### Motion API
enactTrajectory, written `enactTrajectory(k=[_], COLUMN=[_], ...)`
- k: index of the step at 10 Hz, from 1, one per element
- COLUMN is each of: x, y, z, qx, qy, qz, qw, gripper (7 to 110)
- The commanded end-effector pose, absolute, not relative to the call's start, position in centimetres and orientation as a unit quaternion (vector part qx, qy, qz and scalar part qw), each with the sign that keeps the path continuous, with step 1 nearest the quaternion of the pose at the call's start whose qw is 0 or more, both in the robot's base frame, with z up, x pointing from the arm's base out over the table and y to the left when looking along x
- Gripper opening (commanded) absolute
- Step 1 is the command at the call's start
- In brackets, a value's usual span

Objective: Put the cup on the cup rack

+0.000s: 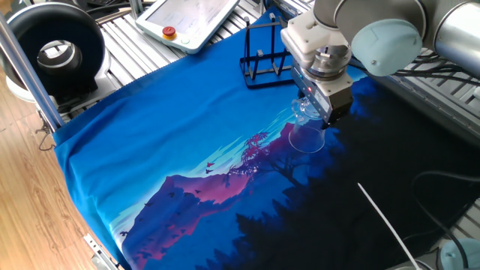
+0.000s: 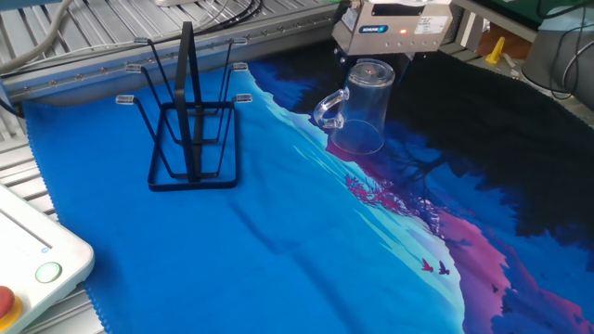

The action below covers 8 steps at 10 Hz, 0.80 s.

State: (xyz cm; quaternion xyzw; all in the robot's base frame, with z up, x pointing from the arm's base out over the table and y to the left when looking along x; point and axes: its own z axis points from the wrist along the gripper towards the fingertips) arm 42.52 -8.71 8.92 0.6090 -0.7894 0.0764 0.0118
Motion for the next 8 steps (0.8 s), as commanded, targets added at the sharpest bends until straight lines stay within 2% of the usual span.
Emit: enactTrajectory(k=[1, 2, 3, 8], x=[42.54, 42.61, 42.93, 42.07], y=[-8.34, -8.31, -8.15, -8.48], z=[8.78, 8.86, 8.97, 9.1], qx=[0.588, 0.581, 0.575, 0.571], qy=[-0.806, -0.811, -0.815, -0.818], qz=[0.068, 0.069, 0.071, 0.07], qw=[-0.008, -0.012, -0.022, -0.007], gripper=[44, 7, 7, 7])
